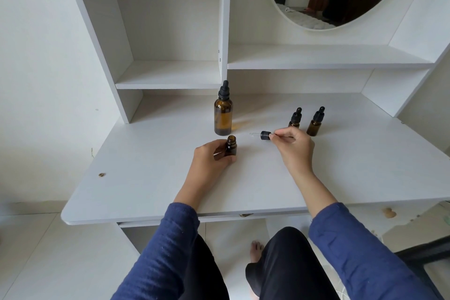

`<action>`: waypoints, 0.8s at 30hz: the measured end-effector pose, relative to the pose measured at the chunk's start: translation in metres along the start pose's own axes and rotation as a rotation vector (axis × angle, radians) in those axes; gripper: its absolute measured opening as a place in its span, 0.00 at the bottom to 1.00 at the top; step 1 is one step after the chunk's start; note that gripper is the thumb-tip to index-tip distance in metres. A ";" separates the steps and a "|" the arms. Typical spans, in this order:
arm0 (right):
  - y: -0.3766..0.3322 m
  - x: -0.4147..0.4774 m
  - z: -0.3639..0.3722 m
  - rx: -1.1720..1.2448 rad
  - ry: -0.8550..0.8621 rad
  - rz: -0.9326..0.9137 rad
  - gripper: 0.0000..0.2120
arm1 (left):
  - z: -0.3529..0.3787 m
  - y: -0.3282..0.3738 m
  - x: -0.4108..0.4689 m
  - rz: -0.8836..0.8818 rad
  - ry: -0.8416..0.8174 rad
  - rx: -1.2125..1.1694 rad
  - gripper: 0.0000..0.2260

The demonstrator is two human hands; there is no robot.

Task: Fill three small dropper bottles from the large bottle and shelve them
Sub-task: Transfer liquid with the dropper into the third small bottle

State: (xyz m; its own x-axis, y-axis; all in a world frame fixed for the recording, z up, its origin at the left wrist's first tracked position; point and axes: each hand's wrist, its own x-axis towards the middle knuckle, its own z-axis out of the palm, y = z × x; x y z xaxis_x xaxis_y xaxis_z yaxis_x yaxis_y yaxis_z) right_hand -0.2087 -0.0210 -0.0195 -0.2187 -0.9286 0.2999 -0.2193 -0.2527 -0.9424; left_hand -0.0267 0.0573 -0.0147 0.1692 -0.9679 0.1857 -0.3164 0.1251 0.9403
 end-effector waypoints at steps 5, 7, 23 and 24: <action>0.002 0.000 0.001 -0.090 -0.043 -0.017 0.07 | 0.000 0.002 -0.001 0.001 -0.003 -0.029 0.12; 0.001 -0.001 0.001 -0.114 -0.058 -0.020 0.07 | 0.000 0.001 -0.001 0.002 -0.005 -0.023 0.12; -0.050 0.001 0.025 -0.043 -0.085 -0.316 0.05 | -0.001 0.004 -0.002 0.007 -0.010 -0.022 0.11; -0.061 0.004 0.033 -0.013 -0.111 -0.314 0.06 | -0.001 0.005 -0.002 0.002 -0.010 -0.030 0.11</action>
State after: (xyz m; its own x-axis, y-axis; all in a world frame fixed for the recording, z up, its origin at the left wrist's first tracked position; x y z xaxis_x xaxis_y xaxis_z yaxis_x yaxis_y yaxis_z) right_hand -0.1649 -0.0181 0.0340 -0.0342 -0.8301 0.5565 -0.2717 -0.5282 -0.8045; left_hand -0.0274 0.0602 -0.0102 0.1594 -0.9697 0.1850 -0.2890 0.1334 0.9480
